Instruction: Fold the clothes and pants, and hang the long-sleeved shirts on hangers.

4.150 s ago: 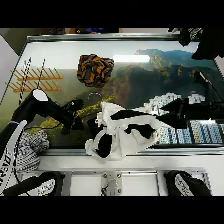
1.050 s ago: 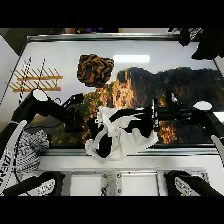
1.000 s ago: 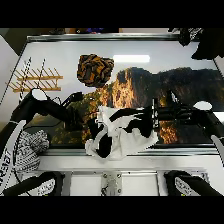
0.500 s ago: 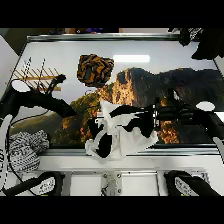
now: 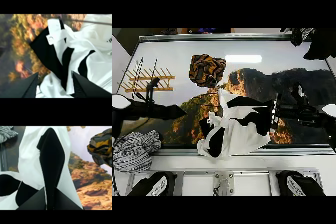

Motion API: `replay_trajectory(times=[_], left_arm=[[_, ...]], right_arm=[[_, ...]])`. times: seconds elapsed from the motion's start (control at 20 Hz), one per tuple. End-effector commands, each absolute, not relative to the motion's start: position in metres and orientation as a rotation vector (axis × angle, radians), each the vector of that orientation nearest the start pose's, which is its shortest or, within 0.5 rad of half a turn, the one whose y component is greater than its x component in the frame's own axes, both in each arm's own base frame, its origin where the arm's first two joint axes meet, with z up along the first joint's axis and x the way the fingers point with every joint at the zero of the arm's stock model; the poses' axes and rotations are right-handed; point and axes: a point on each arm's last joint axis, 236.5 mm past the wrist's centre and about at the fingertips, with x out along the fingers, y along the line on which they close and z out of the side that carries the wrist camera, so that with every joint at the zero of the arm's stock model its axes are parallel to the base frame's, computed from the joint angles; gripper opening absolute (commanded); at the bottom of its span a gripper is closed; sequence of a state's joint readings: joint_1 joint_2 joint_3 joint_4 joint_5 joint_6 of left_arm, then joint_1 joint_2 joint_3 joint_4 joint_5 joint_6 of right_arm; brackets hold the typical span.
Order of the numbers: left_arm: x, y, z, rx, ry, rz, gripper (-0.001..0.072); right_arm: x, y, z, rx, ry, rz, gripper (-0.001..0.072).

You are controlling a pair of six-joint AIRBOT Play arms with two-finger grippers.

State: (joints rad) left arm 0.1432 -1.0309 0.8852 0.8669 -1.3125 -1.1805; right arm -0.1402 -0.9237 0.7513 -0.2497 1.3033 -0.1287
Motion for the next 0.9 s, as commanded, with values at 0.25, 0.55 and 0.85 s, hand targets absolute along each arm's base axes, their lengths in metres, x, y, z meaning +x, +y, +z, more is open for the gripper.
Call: replay_trajectory(times=[0.25, 0.55, 0.85], left_arm=[[0.278, -0.193, -0.009, -0.640, 1.250, -0.518, 0.0429], [0.316, -0.210, -0.024, -0.941, 1.318, -0.466, 0.0430], [0.268, -0.221, -0.050, -0.899, 1.499, -0.579, 0.0458]], right_arm=[[0.285, 0.182, 0.170, -0.174, 0.216, 1.155, 0.0019], [0.281, 0.182, 0.175, -0.182, 0.204, 1.152, 0.0019], [0.281, 0.182, 0.175, -0.182, 0.204, 1.152, 0.0019]])
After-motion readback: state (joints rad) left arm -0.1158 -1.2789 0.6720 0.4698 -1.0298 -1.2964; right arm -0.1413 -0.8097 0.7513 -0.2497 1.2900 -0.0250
